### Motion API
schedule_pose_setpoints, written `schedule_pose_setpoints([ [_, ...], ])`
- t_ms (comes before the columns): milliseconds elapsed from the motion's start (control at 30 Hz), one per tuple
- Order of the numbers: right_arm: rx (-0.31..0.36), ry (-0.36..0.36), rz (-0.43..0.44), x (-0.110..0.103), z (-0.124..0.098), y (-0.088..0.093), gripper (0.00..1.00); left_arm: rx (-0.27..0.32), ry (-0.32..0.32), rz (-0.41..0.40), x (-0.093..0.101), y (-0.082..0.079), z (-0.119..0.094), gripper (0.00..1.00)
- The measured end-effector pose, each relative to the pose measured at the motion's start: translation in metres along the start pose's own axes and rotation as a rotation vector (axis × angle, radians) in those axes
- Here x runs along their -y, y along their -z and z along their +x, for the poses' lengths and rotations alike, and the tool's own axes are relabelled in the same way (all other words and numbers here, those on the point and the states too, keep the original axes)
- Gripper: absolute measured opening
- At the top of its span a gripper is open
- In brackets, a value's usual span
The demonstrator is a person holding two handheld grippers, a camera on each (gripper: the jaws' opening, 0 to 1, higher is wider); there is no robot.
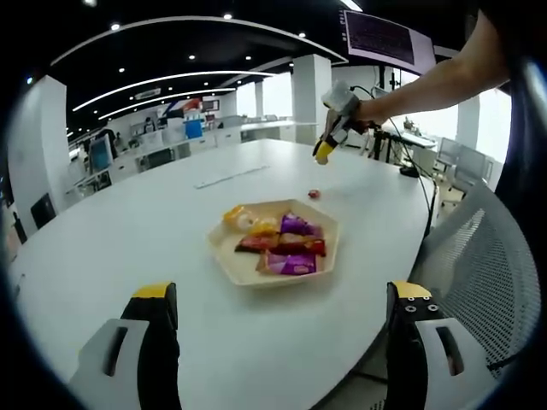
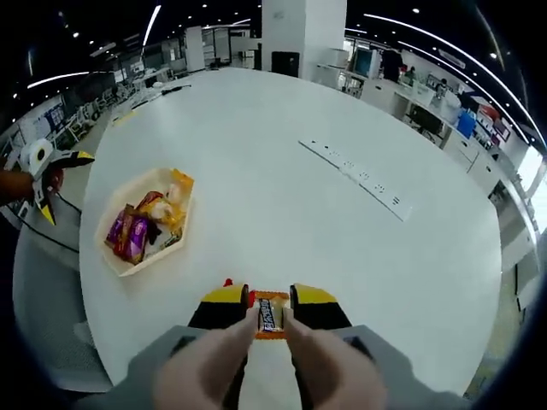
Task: Place the target food into the container with the food tongs after gripping and lifting it, then release it inside without dropping or visibly crushing the food.
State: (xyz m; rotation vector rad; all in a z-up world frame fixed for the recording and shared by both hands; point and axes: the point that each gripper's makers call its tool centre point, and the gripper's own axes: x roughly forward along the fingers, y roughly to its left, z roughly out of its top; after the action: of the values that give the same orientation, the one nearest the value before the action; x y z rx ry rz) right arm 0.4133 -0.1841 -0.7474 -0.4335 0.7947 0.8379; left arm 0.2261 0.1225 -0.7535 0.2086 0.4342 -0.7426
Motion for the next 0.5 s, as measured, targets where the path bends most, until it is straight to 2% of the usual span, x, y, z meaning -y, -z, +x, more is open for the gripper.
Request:
schedule_pose_setpoints([
  [167, 0.005, -0.003, 0.012, -0.008, -0.002, -0.008, 0.18, 0.007, -0.001, -0.002, 0.0, -0.002, -0.001, 0.99],
  [500, 0.017, -0.031, -0.029, -0.033, 0.003, -0.032, 0.18, 0.011, 0.001, 0.006, 0.001, -0.002, -0.001, 0.99],
])
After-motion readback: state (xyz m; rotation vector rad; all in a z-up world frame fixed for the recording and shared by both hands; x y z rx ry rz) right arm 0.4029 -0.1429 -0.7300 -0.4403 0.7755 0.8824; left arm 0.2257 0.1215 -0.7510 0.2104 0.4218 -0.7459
